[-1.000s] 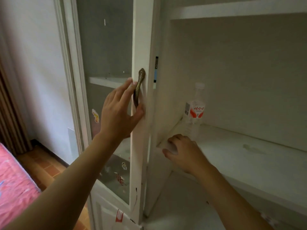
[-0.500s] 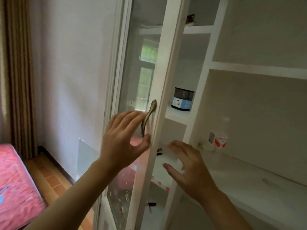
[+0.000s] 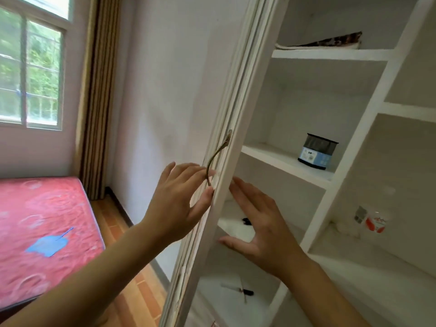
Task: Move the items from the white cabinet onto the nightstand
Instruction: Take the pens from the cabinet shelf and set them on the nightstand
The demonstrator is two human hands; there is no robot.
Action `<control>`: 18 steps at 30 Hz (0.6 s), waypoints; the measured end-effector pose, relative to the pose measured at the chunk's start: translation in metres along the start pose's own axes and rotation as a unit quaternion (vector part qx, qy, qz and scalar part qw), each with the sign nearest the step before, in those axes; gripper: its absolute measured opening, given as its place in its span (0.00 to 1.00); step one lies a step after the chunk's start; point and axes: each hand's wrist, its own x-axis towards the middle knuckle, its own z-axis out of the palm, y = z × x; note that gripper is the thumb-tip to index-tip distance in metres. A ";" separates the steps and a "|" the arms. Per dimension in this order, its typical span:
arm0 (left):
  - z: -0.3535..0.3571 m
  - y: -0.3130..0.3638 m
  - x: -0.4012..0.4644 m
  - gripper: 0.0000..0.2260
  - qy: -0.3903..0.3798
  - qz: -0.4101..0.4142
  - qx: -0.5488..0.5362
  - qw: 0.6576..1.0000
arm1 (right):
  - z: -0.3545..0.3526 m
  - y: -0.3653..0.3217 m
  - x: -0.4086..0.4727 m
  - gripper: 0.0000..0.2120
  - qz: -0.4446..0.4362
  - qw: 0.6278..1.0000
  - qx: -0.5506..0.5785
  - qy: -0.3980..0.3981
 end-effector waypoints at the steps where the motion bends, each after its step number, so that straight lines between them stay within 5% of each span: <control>1: -0.004 -0.003 -0.011 0.17 -0.014 0.000 0.003 1.000 | 0.004 -0.002 0.003 0.49 -0.002 1.000 0.003 0.001; 18: -0.041 -0.068 -0.132 0.19 -0.099 -0.061 0.160 0.980 | 0.112 -0.039 0.017 0.50 -0.045 0.988 0.057 -0.133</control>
